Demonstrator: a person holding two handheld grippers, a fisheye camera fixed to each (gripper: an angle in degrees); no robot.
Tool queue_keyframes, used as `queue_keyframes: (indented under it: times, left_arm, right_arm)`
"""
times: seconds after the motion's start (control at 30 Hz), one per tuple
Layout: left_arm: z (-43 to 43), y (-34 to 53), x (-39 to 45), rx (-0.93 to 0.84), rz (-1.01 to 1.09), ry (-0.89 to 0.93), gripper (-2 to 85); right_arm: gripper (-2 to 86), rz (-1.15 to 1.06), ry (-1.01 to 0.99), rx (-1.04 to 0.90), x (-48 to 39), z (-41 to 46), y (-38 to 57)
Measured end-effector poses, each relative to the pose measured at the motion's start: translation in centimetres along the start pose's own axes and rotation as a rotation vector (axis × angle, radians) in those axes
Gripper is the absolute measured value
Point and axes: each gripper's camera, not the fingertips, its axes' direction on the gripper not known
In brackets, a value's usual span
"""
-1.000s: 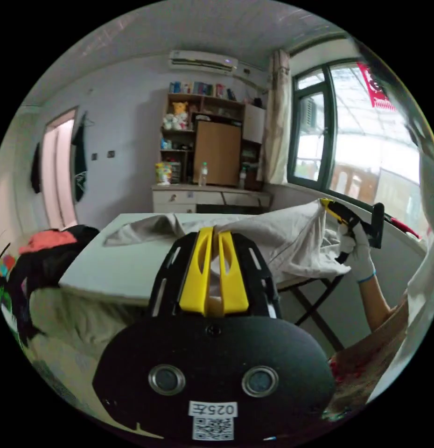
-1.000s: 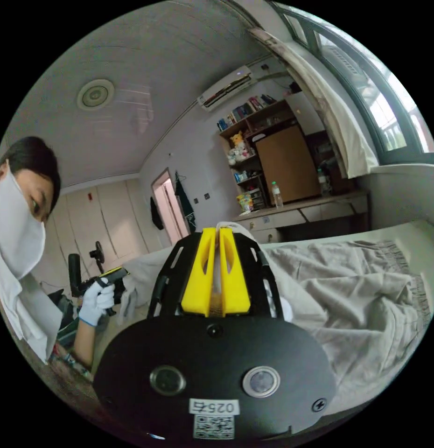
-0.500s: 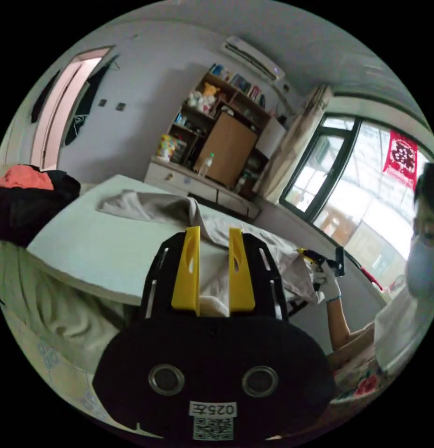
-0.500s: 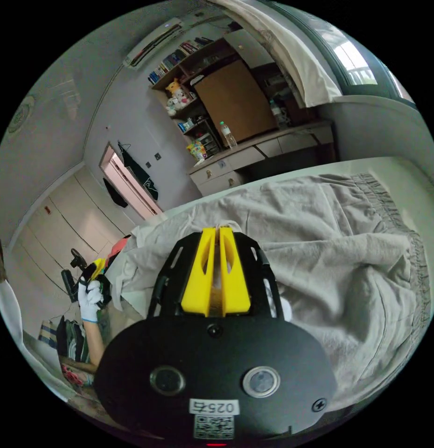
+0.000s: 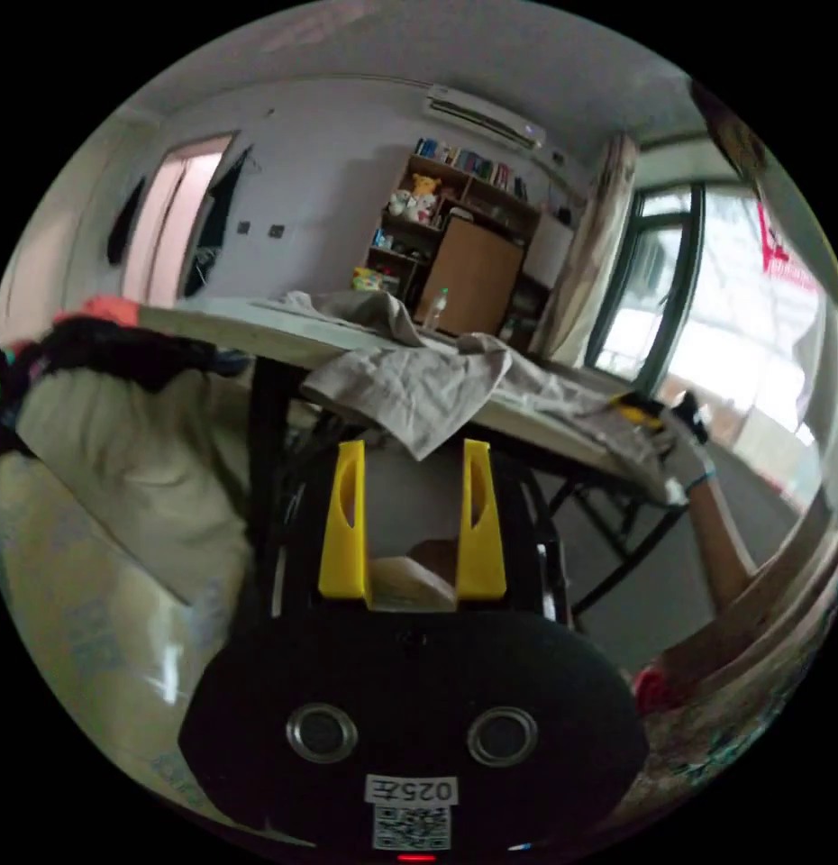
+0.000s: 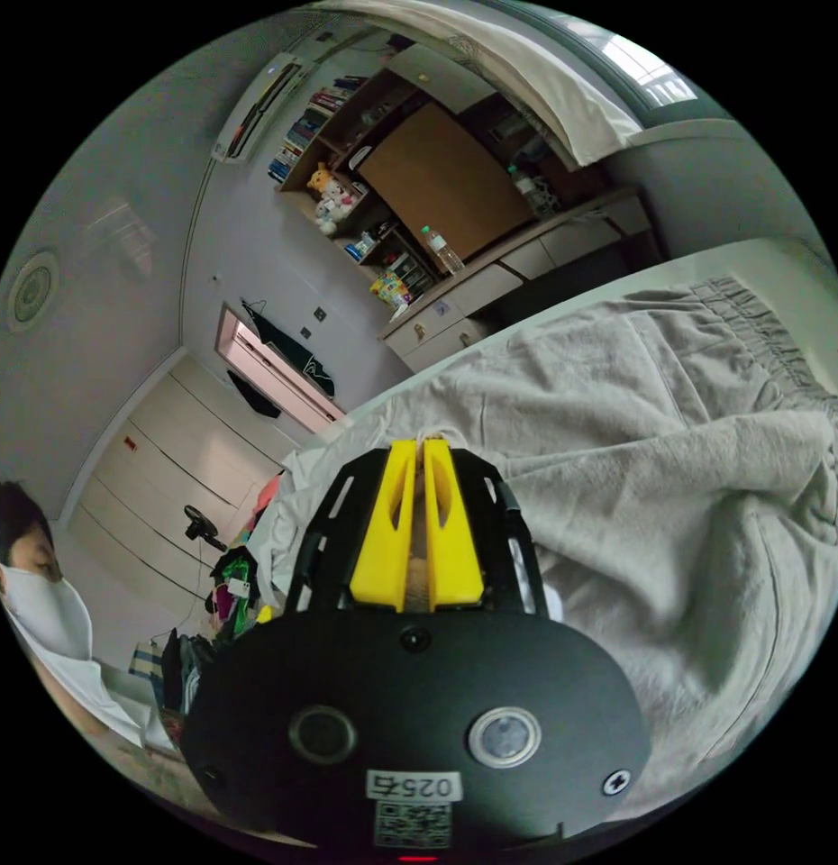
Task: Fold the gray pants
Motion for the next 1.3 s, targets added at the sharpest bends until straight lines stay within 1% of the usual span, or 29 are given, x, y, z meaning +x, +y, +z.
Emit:
queue_keyframes:
  times: [0.03,0.07,0.1,0.13,0.27,0.3,0.33,0.37,0.4,0.43,0.47,0.5,0.53,0.6,0.67,0.73,0.77,0.8,0.83,0.87,0.9,0.93,0.97,1.0,1.07,1.13,1.2,1.27,1.3]
  left_arm:
    - [0.2,-0.3,-0.8,0.015,-0.031,0.049,6.8]
    - [0.1,-0.4,-1.0,0.032,-0.031,0.055,4.7]
    - [-0.5,-0.5,-1.0,0.087,-0.008,0.053,0.7]
    - [-1.6,-1.0,-0.8,0.138,0.029,0.078,0.0]
    - [-4.0,-5.6,-0.9,0.223,0.079,0.220,-1.0]
    - [-4.4,-7.7,-1.4,0.270,0.067,0.241,-1.0]
    - [-4.1,-9.9,-2.3,0.295,0.012,0.234,-1.0]
    - [-3.7,-11.0,-2.8,0.294,-0.004,0.224,-1.0]
    - [-2.4,-13.0,-3.8,0.274,-0.036,0.169,-0.9]
    - [-0.7,-14.8,-4.4,0.223,-0.022,0.083,-0.5]
    - [0.3,-15.6,-4.6,0.187,-0.001,0.035,-0.3]
    - [2.4,-16.7,-5.1,0.100,0.008,-0.039,1.6]
    - [4.2,-17.5,-5.8,0.010,-0.023,-0.060,4.3]
    - [5.4,-17.3,-6.2,-0.043,-0.020,-0.047,8.3]
    - [5.0,-16.0,-5.9,0.005,-0.022,-0.046,9.2]
    - [3.9,-13.6,-3.3,0.061,0.108,-0.087,9.5]
    - [3.8,-13.0,-2.3,0.061,0.155,-0.092,9.5]
    - [4.0,-12.1,-0.2,0.032,0.254,-0.083,9.1]
    - [5.0,-11.5,2.4,-0.051,0.383,-0.090,8.9]
    - [5.7,-11.3,3.7,-0.101,0.439,-0.122,9.0]
    - [7.7,-10.8,6.2,-0.200,0.552,-0.222,9.2]
    - [9.7,-10.3,8.1,-0.254,0.657,-0.318,9.6]
    - [10.6,-10.1,8.8,-0.269,0.703,-0.364,8.7]
    - [12.7,-9.7,9.8,-0.321,0.790,-0.425,6.8]
    - [14.8,-10.1,10.4,-0.350,0.828,-0.419,5.7]
    - [16.6,-11.3,10.2,-0.436,0.825,-0.302,4.3]
    - [17.6,-12.6,9.7,-0.494,0.794,-0.249,4.8]
    - [18.4,-13.8,9.5,-0.549,0.781,-0.247,5.8]
    - [18.9,-14.1,9.7,-0.577,0.800,-0.275,5.9]
  right_arm:
    - [-0.5,0.004,-0.004,0.000,0.3,0.1,-0.1]
    - [-0.5,0.005,-0.006,0.000,0.4,0.1,-0.2]
    - [-0.6,0.006,-0.007,0.000,0.6,0.2,-0.3]
    - [-0.6,0.009,-0.008,-0.001,0.8,0.3,-0.4]
    - [-0.5,0.017,-0.027,-0.002,1.6,0.5,-0.7]
    - [-0.5,0.019,-0.034,0.000,1.9,0.5,-0.8]
    - [-0.5,0.017,-0.036,0.000,2.0,0.5,-0.9]
    - [-0.5,0.014,-0.037,-0.001,2.1,0.6,-0.9]
    - [-0.5,0.011,-0.038,-0.003,2.2,0.6,-1.0]
    - [-0.5,0.012,-0.040,-0.003,2.3,0.6,-1.1]
    - [-0.5,0.012,-0.042,-0.003,2.4,0.6,-1.1]
    - [-0.5,0.011,-0.048,-0.002,2.6,0.6,-1.1]
    - [-0.5,0.015,-0.052,-0.004,2.9,0.6,-1.2]
    - [-0.5,0.018,-0.056,-0.002,3.2,0.5,-1.3]
    - [-0.5,0.015,-0.059,0.000,3.4,0.4,-1.3]
    - [-0.5,0.014,-0.059,-0.001,3.6,0.3,-1.4]
    - [-0.5,0.015,-0.058,-0.001,3.6,0.3,-1.4]
    - [-0.5,0.015,-0.057,-0.003,3.7,0.2,-1.5]
    - [-0.5,0.015,-0.057,-0.003,3.8,0.2,-1.5]
    - [-0.5,0.014,-0.057,-0.003,3.8,0.1,-1.5]
    - [-0.5,0.014,-0.055,-0.004,3.9,0.1,-1.6]
    - [-0.5,0.014,-0.056,-0.005,4.0,0.0,-1.6]
    - [-0.5,0.015,-0.056,-0.005,4.0,-0.1,-1.6]
    - [-0.5,0.014,-0.057,-0.004,4.1,-0.2,-1.6]
    - [-0.5,0.013,-0.059,-0.002,4.2,-0.3,-1.6]
    - [-0.5,0.016,-0.062,-0.003,4.3,-0.6,-1.6]
    - [-0.5,0.017,-0.064,-0.002,4.3,-0.7,-1.6]
    - [-0.4,0.014,-0.065,-0.002,4.3,-0.9,-1.6]
    - [-0.3,0.008,-0.070,0.000,4.2,-1.1,-1.5]
